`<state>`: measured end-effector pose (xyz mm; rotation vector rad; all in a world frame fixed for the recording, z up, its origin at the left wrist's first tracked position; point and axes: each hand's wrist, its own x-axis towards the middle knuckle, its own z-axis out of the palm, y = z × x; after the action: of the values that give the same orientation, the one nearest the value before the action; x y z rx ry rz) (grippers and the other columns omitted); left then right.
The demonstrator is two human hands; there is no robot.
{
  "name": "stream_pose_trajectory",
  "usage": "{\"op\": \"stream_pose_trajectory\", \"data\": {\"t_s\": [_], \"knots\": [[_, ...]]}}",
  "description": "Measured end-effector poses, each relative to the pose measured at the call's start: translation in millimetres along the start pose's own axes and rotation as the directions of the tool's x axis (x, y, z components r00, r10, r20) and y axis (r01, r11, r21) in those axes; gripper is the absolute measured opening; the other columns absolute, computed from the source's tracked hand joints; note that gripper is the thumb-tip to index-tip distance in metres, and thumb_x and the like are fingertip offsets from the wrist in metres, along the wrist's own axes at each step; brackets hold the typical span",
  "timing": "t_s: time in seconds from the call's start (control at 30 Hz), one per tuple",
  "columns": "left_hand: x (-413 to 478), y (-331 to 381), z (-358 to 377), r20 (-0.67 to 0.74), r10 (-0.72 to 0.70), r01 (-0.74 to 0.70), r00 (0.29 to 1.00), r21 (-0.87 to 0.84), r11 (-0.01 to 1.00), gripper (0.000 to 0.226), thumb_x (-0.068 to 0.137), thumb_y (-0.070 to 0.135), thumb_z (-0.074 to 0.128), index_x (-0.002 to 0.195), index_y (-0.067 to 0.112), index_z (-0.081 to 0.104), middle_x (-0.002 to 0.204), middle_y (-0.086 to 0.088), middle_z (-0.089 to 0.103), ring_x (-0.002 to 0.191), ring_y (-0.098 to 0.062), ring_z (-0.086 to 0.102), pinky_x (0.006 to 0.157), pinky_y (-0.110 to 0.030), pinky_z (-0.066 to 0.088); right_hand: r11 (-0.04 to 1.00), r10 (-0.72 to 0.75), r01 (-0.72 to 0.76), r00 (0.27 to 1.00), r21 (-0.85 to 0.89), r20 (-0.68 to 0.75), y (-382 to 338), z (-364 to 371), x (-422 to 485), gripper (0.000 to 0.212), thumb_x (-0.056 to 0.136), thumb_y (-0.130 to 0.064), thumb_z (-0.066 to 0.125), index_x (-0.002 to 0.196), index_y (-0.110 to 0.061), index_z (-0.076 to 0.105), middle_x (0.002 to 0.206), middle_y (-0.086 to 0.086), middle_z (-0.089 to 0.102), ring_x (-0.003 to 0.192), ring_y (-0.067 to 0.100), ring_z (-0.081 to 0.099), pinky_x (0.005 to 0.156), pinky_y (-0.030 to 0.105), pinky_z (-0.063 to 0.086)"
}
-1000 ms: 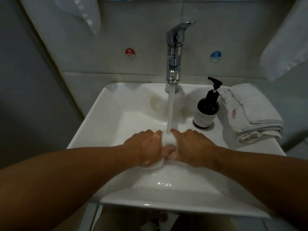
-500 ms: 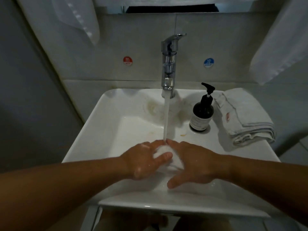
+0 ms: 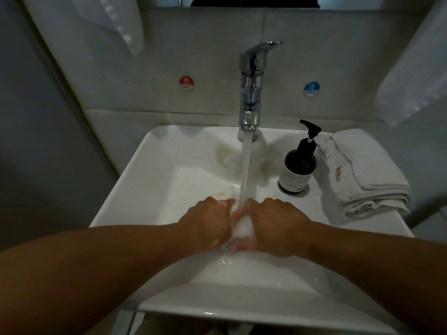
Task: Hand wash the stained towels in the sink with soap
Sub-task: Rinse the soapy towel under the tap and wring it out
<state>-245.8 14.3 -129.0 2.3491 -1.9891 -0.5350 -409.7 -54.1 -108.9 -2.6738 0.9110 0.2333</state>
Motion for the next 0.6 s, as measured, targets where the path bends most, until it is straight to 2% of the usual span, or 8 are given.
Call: {"op": "stream_pose_trajectory", "data": {"t_s": [0.1, 0.17, 0.27, 0.33, 0.4, 0.47, 0.53, 0.6], "knots": [[5.0, -3.1, -2.4, -0.038, -0.006, 0.005, 0.999, -0.023, 1.0, 0.025, 0.095, 0.039, 0.056, 0.116, 0.027, 0.061, 0.101, 0.001, 0.064, 0.083, -0.02, 0.063, 0.07, -0.034, 0.052, 0.999, 0.034, -0.034, 0.999, 0.014, -0.023, -1.0, 0.4, 3.3, 0.095, 0.052, -0.102, 0.05, 0.127, -0.045, 0.054, 0.117, -0.012, 0.063, 0.096, 0.011, 0.059, 0.083, 0.032, 0.05], [4.8, -1.2, -4.2, -0.015, -0.004, 0.004, 1.0, 0.001, 1.0, 0.045, 0.096, 0.059, 0.04, 0.122, 0.03, 0.064, 0.105, 0.0, 0.066, 0.085, -0.019, 0.064, 0.074, -0.034, 0.055, 0.989, 0.049, -0.046, 0.999, 0.142, -0.018, 2.8, 0.5, 5.0, 0.091, 0.046, -0.101, 0.058, 0.121, -0.049, 0.06, 0.114, -0.019, 0.066, 0.098, 0.006, 0.062, 0.089, 0.032, 0.053], [1.8, -2.0, -14.9, 0.09, 0.114, -0.129, 0.989, 0.185, 0.974, 0.054, 0.101, 0.058, 0.035, 0.15, 0.036, 0.04, 0.129, -0.011, 0.06, 0.116, -0.032, 0.06, 0.096, -0.037, 0.05, 0.933, 0.002, -0.012, 1.0, 0.359, 0.029, 9.5, -9.4, 3.1, 0.078, 0.054, -0.083, 0.078, 0.12, -0.043, 0.064, 0.113, -0.019, 0.068, 0.1, 0.002, 0.064, 0.094, 0.031, 0.054], [-3.8, -6.8, -29.0, 0.139, 0.153, -0.174, 0.978, 0.15, 0.973, 0.057, 0.103, 0.053, 0.043, 0.155, 0.034, 0.029, 0.137, -0.014, 0.056, 0.125, -0.034, 0.055, 0.101, -0.036, 0.042, 0.902, 0.002, -0.017, 0.999, 0.431, 0.036, 13.1, -18.4, 1.7, 0.073, 0.058, -0.073, 0.083, 0.118, -0.037, 0.063, 0.109, -0.016, 0.07, 0.096, 0.003, 0.066, 0.09, 0.031, 0.057], [-8.4, -18.4, -41.1, 0.125, 0.128, -0.124, 0.984, -0.034, 0.992, 0.055, 0.1, 0.062, 0.042, 0.144, 0.03, 0.049, 0.131, -0.011, 0.062, 0.119, -0.029, 0.059, 0.099, -0.032, 0.043, 0.874, -0.019, 0.016, 1.0, 0.485, 0.001, 15.9, -24.7, 4.5, 0.061, 0.061, -0.067, 0.085, 0.109, -0.033, 0.068, 0.1, -0.012, 0.074, 0.088, 0.005, 0.07, 0.087, 0.034, 0.059], [-14.7, -27.9, -51.7, 0.046, 0.11, -0.092, 0.993, -0.294, 0.951, 0.072, 0.081, 0.083, 0.049, 0.117, 0.023, 0.067, 0.11, -0.004, 0.069, 0.096, -0.023, 0.068, 0.081, -0.035, 0.056, 0.849, -0.054, 0.066, 0.998, 0.525, -0.038, 16.5, -30.5, 8.4, 0.05, 0.067, -0.058, 0.087, 0.104, -0.027, 0.072, 0.096, -0.008, 0.076, 0.086, 0.007, 0.071, 0.087, 0.036, 0.059], [-17.6, -34.4, -55.7, -0.075, 0.074, -0.1, 0.994, -0.463, 0.881, 0.055, 0.075, 0.075, 0.064, 0.091, 0.023, 0.067, 0.088, 0.002, 0.067, 0.076, -0.018, 0.067, 0.06, -0.028, 0.053, 0.792, -0.051, 0.084, 0.996, 0.605, -0.071, 16.2, -36.8, 11.2, 0.044, 0.073, -0.045, 0.087, 0.105, -0.018, 0.073, 0.09, -0.006, 0.076, 0.081, 0.008, 0.071, 0.077, 0.028, 0.06], [-17.0, -41.3, -55.9, -0.169, 0.087, -0.153, 0.982, -0.428, 0.891, 0.046, 0.07, 0.074, 0.071, 0.082, 0.03, 0.061, 0.082, 0.01, 0.065, 0.073, -0.012, 0.062, 0.06, -0.02, 0.043, 0.7, -0.043, 0.089, 0.996, 0.709, -0.084, 18.0, -40.9, 10.6, 0.037, 0.076, -0.033, 0.087, 0.104, -0.014, 0.073, 0.083, -0.006, 0.074, 0.076, 0.011, 0.07, 0.062, 0.021, 0.055]]}}
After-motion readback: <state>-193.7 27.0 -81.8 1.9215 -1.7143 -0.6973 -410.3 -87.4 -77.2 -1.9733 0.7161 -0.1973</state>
